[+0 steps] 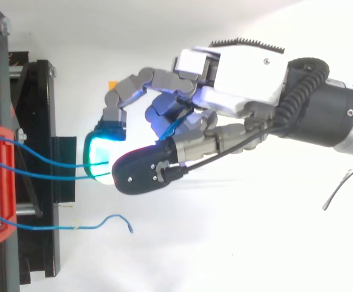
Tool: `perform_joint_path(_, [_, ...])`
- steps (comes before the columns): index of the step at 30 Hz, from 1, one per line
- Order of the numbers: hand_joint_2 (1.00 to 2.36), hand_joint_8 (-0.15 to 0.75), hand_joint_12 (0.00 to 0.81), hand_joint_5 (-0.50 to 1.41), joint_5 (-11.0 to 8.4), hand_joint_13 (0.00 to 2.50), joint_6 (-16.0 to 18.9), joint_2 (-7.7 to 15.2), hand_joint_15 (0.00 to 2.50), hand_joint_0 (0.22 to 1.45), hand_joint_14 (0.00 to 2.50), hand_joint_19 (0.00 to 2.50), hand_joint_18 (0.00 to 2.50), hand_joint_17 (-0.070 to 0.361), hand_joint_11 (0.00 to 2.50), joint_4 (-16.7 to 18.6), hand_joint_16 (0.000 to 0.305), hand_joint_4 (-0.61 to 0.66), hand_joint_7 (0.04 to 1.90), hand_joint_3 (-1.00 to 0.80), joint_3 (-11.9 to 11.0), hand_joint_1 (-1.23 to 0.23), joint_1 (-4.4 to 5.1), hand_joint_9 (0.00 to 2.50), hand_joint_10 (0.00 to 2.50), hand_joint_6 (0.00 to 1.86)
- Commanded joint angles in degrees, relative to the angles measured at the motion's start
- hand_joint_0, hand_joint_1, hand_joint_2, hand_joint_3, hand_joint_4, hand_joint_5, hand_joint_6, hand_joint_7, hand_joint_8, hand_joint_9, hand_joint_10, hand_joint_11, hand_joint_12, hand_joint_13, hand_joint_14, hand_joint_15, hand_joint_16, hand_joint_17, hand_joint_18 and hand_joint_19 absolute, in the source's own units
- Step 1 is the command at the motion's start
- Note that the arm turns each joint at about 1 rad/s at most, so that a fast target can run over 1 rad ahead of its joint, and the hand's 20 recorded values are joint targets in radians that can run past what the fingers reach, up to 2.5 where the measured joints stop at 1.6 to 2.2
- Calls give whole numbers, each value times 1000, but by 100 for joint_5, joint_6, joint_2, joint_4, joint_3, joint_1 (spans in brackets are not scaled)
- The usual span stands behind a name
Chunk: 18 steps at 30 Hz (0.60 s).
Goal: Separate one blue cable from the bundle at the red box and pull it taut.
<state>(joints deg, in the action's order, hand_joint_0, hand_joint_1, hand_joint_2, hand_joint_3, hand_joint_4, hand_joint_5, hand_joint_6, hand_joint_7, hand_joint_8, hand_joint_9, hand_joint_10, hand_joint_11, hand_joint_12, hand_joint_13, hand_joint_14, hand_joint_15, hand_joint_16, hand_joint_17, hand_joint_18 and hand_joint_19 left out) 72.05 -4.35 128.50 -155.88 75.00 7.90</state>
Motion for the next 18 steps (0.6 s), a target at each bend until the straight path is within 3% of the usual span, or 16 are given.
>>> perform_joint_path(1, [1022,541,622,-249,55,1590,22,0,1711,643,2500,554,2227,147,2500,-126,196,77,996,-215,-11,-744,36,898,2500,886])
perform_joint_path(18, [1017,495,582,-247,81,1541,22,0,1737,735,2500,647,2225,137,2500,-126,183,97,1023,-304,-11,-855,98,873,2500,899])
